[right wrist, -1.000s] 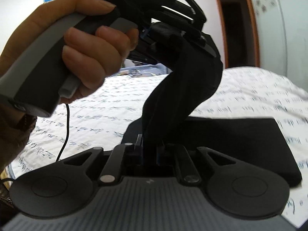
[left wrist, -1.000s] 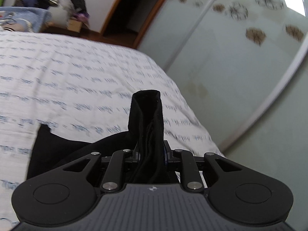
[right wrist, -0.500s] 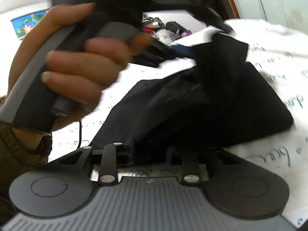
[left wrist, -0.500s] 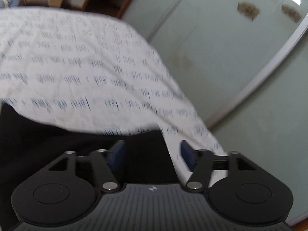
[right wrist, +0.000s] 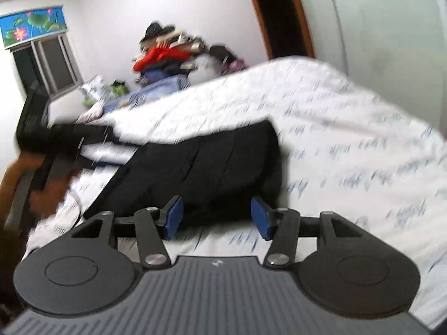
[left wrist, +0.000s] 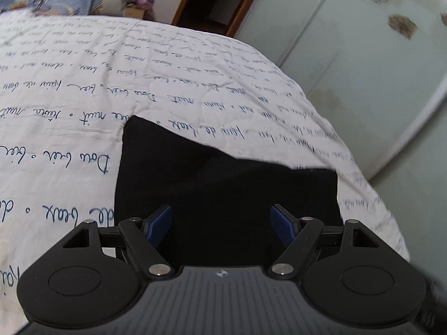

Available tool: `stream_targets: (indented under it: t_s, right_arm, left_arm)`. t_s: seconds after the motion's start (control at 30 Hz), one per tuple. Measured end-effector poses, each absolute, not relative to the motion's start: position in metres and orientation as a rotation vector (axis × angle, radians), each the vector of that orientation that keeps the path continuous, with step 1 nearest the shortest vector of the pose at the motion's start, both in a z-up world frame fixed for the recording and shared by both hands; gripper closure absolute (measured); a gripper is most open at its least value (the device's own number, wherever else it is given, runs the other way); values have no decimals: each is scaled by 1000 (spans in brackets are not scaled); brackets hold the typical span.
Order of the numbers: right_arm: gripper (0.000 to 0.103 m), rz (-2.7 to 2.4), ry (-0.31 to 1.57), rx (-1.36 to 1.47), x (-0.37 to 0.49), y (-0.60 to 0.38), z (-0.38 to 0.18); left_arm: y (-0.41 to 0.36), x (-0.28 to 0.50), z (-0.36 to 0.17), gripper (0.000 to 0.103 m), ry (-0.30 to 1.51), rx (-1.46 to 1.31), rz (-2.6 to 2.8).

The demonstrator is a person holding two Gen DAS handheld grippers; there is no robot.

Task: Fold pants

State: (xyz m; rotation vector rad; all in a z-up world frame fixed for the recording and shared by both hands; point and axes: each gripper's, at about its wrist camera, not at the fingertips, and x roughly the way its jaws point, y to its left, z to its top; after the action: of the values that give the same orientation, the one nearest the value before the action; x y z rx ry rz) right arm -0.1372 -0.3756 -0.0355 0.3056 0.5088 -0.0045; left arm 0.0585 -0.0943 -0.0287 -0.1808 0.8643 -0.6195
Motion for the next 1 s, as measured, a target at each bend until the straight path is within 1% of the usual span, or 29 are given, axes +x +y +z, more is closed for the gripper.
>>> stream_targets:
  t_s: [0.17, 0.23, 0.27, 0.3, 0.37, 0.4, 0.5, 0.57, 0.67, 0.7, 0.77, 0.83, 0.87, 0.93, 1.0]
  right_arm:
    - [53, -39, 525, 269, -115, -382, -36]
    - [60, -66, 544, 253, -106, -381, -40]
    - [69, -82, 551, 249, -107, -381, -43]
    - [82, -93, 556, 248, -107, -381, -44]
    - [93, -114, 562, 226, -107, -382, -47]
    - [96, -123, 561, 218, -111, -382, -48]
    - [100, -165, 551, 221, -118, -388, -47]
    - [102, -197, 577, 184, -119, -388, -50]
    - [102, -215, 641, 103, -114, -379, -59]
    - [100, -217, 636, 86, -114, -377, -56]
    - [94, -231, 563, 108, -117, -380, -39]
    - [94, -226, 499, 81, -110, -381, -23]
    - [91, -211, 492, 48, -101, -379, -18]
    - [89, -145, 525, -29, -71, -373, -17]
    - [88, -88, 600, -74, -37, -371, -27]
  left_arm:
    - [-104, 46, -31, 26, 841, -92, -640]
    - [-105, 46, -33, 26, 837, -88, -639]
    - [-106, 46, -33, 26, 835, -87, -638]
    - [-108, 46, -34, 26, 832, -83, -636]
    - [-112, 45, -36, 26, 821, -64, -628]
    - [-114, 44, -37, 26, 820, -51, -626]
    - [-120, 37, -38, 26, 805, -12, -650]
    - [-124, 34, -40, 26, 801, 22, -656]
    - [-122, 35, -37, 26, 790, 45, -660]
    - [-120, 36, -36, 26, 776, 42, -645]
    - [-116, 46, -32, 26, 758, 29, -609]
    - [-114, 62, -29, 26, 761, -3, -586]
    - [-113, 71, -28, 26, 759, -24, -585]
    - [-115, 88, -28, 26, 771, -36, -571]
    - [-120, 105, -28, 26, 794, -23, -558]
